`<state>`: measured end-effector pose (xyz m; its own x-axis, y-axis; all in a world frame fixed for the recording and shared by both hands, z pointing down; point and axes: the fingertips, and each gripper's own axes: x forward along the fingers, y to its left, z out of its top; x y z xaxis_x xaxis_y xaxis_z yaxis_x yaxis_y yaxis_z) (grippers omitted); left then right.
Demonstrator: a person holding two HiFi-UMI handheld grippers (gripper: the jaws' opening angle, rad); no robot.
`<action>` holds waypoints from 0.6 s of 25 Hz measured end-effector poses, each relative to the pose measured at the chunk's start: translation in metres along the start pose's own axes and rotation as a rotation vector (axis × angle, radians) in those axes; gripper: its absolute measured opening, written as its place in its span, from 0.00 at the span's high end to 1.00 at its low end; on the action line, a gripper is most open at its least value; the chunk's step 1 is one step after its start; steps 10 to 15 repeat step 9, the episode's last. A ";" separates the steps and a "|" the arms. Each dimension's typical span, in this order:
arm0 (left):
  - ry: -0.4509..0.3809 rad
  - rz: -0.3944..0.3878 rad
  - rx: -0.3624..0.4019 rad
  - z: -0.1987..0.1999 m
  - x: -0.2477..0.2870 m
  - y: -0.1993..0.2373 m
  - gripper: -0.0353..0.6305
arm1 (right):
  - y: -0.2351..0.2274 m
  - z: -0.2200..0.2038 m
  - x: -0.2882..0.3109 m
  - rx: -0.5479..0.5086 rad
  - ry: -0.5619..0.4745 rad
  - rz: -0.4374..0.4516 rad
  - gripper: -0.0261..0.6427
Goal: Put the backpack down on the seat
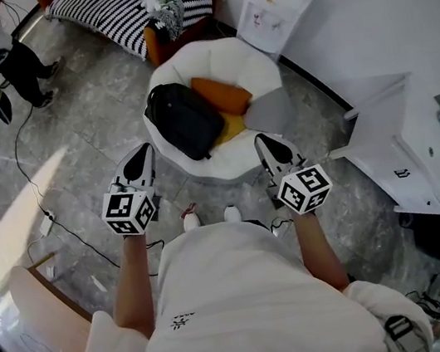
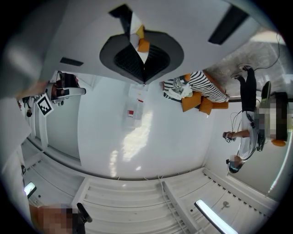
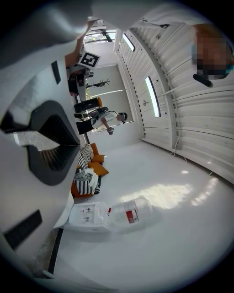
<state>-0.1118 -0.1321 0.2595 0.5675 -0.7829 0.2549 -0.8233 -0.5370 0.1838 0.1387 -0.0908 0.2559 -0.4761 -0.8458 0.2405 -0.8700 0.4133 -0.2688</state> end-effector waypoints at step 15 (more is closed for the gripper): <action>0.009 0.014 -0.001 -0.001 0.007 -0.011 0.92 | -0.016 0.001 -0.006 -0.001 0.012 0.004 0.93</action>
